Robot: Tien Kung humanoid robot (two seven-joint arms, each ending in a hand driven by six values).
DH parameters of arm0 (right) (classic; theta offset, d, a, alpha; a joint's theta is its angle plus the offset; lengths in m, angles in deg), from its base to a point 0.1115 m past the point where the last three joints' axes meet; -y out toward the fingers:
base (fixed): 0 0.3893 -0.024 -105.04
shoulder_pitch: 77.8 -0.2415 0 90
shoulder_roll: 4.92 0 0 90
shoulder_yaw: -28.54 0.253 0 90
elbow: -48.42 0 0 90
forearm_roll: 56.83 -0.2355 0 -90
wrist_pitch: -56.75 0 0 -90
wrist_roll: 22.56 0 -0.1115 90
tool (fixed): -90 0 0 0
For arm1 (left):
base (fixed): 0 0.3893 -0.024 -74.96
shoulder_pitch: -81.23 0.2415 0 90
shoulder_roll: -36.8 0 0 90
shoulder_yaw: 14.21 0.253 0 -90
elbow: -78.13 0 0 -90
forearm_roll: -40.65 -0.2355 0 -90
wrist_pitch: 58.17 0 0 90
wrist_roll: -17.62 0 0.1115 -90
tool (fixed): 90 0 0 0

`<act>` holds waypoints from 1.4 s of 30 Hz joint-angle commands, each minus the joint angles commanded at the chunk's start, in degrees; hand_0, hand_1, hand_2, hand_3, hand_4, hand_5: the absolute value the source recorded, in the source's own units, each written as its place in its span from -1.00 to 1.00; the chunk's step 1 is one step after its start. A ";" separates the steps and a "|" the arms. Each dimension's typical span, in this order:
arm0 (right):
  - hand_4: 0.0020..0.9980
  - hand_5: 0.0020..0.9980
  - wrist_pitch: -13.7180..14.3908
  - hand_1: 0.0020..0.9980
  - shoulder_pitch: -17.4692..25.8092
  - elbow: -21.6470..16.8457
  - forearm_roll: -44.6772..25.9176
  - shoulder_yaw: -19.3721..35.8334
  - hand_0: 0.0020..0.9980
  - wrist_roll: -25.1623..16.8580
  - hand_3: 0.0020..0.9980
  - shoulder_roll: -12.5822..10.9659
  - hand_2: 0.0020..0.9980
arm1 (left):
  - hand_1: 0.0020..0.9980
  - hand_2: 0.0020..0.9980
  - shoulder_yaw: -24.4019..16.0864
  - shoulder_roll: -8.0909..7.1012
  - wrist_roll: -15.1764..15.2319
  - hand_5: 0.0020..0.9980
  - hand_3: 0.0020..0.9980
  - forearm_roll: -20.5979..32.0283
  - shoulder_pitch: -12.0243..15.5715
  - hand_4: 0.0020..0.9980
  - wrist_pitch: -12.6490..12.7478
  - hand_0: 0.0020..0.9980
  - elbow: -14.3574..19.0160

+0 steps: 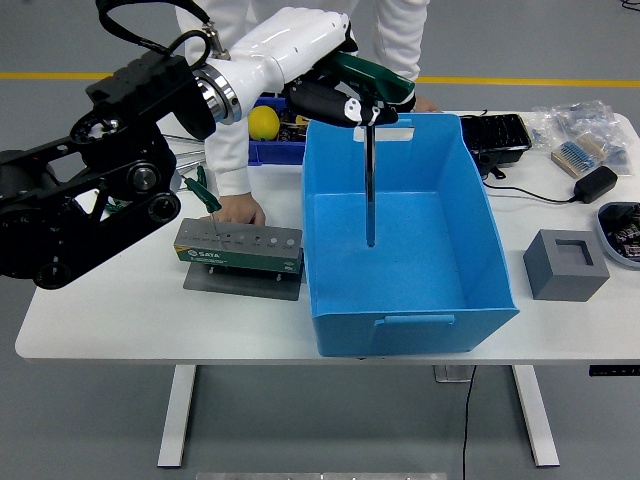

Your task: Lift tool from toolbox,place it in box,lift tool from toolbox,place it in box

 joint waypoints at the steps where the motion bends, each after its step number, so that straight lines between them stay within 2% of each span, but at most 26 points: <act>1: 0.58 0.38 0.02 0.34 -0.06 -0.02 0.13 0.07 0.39 0.04 0.11 0.00 0.46 | -0.99 -0.88 1.17 0.39 0.29 0.57 -0.86 0.27 0.06 0.95 0.41 -0.55 -0.26; 6: 0.58 0.38 0.05 0.34 -0.17 -0.08 0.07 0.07 0.39 0.00 0.11 -0.06 0.46 | -0.99 -0.88 6.51 2.04 1.70 0.57 -0.86 1.68 -0.13 0.95 2.05 -0.55 -2.44; 7: 0.58 0.38 0.06 0.34 -0.20 -0.09 0.14 0.11 0.39 0.01 0.11 -0.07 0.46 | -0.88 -0.78 7.38 2.39 1.88 0.55 -0.75 1.94 -0.24 0.93 2.22 -0.45 -2.98; 12: 0.58 0.38 0.09 0.34 -0.27 -0.13 0.58 0.26 0.39 0.07 0.11 -0.16 0.46 | -0.88 -0.78 10.22 3.93 3.03 0.55 -0.75 2.74 -0.48 0.93 3.34 -0.45 -4.73; 13: 0.58 0.38 0.09 0.34 -0.27 -0.13 0.66 0.28 0.39 0.08 0.11 -0.17 0.46 | -0.66 -0.58 10.81 4.26 3.67 0.53 -0.47 3.10 -0.52 0.92 3.67 -0.30 -5.15; 18: 0.58 0.38 0.14 0.34 -0.22 -0.16 0.93 0.43 0.39 0.17 0.11 -0.15 0.46 | -0.66 -0.58 13.18 5.58 7.37 0.53 -0.47 5.85 -0.39 0.92 5.79 -0.30 -7.69; 19: 0.58 0.38 0.15 0.34 -0.23 -0.17 0.89 0.40 0.39 0.15 0.11 -0.15 0.46 | 0.11 0.25 13.57 5.76 8.29 0.51 0.37 6.56 -0.29 0.94 6.28 0.16 -8.15; 24: 0.58 0.38 0.14 0.34 -0.27 -0.17 0.75 0.39 0.39 0.11 0.11 -0.17 0.46 | 0.11 0.25 14.28 6.38 11.27 0.51 0.37 8.07 -0.23 0.94 8.35 0.16 -8.77; 25: 0.58 0.38 0.13 0.34 -0.31 -0.17 0.68 0.35 0.39 0.09 0.11 -0.19 0.46 | 0.43 0.63 14.25 6.49 11.65 0.49 0.60 8.23 -0.27 0.94 8.53 0.47 -8.82; 30: 0.58 0.38 0.04 0.34 -0.43 -0.17 0.35 0.11 0.39 0.00 0.11 -0.26 0.46 | 0.43 0.63 13.60 6.93 13.76 0.49 0.60 8.73 -0.59 0.94 9.80 0.47 -9.13; 31: 0.58 0.38 0.03 0.34 -0.45 -0.16 0.28 0.05 0.39 -0.02 0.11 -0.27 0.46 | 0.52 0.75 13.47 6.93 13.92 0.52 0.68 8.72 -0.63 0.96 9.92 0.50 -9.10; 33: 0.58 0.38 0.01 0.34 -0.49 -0.15 0.10 -0.08 0.39 -0.08 0.11 -0.29 0.46 | 0.52 0.75 13.11 6.83 14.05 0.52 0.68 8.61 -0.69 0.96 9.91 0.50 -8.99; 39: 0.58 0.38 -0.09 0.34 -0.47 -0.08 -0.69 -0.50 0.40 -0.31 0.11 -0.28 0.46 | 0.52 0.74 11.13 5.90 12.89 0.52 0.67 6.49 -0.15 0.97 8.41 0.50 -9.05; 42: 0.58 0.38 -0.13 0.34 -0.39 -0.06 -1.11 -0.69 0.40 -0.40 0.11 -0.22 0.46 | 0.52 0.74 9.52 4.97 11.82 0.52 0.67 3.55 0.60 0.97 6.95 0.50 -8.98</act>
